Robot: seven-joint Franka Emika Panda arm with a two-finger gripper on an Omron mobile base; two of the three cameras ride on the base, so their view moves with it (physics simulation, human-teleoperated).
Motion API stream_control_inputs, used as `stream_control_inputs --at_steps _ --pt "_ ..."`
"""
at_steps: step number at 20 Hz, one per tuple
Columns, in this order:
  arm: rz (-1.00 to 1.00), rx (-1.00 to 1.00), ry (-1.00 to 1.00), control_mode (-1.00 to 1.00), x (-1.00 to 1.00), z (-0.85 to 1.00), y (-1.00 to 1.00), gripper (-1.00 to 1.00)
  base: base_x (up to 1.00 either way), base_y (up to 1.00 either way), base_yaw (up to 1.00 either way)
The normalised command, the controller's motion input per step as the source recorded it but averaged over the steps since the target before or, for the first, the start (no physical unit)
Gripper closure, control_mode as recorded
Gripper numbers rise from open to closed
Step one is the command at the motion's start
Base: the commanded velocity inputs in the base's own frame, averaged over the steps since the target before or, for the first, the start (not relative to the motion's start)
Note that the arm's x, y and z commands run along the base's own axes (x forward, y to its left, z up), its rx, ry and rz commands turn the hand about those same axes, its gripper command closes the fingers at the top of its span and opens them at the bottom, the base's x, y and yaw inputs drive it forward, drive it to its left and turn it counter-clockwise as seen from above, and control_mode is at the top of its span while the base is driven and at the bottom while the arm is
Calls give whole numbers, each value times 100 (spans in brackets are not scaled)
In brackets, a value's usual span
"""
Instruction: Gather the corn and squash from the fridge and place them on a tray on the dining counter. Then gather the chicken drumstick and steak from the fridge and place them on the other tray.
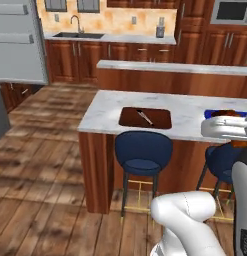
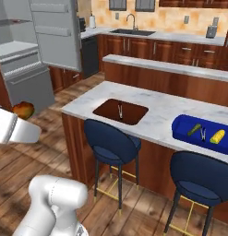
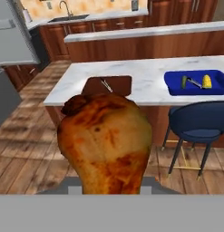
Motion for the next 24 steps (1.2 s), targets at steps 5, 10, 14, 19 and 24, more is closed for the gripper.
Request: stream_control_inputs --at_steps 5,10,14,19,24 --pt "0 0 0 100 0 0 0 100 83 -17 -27" --pt "0 0 0 100 0 0 0 100 49 26 -30" --pt "0 0 0 100 0 0 0 100 30 43 -19" --pt "0 0 0 100 0 0 0 100 30 52 -15" --pt "0 0 0 100 0 0 0 100 45 28 -12"
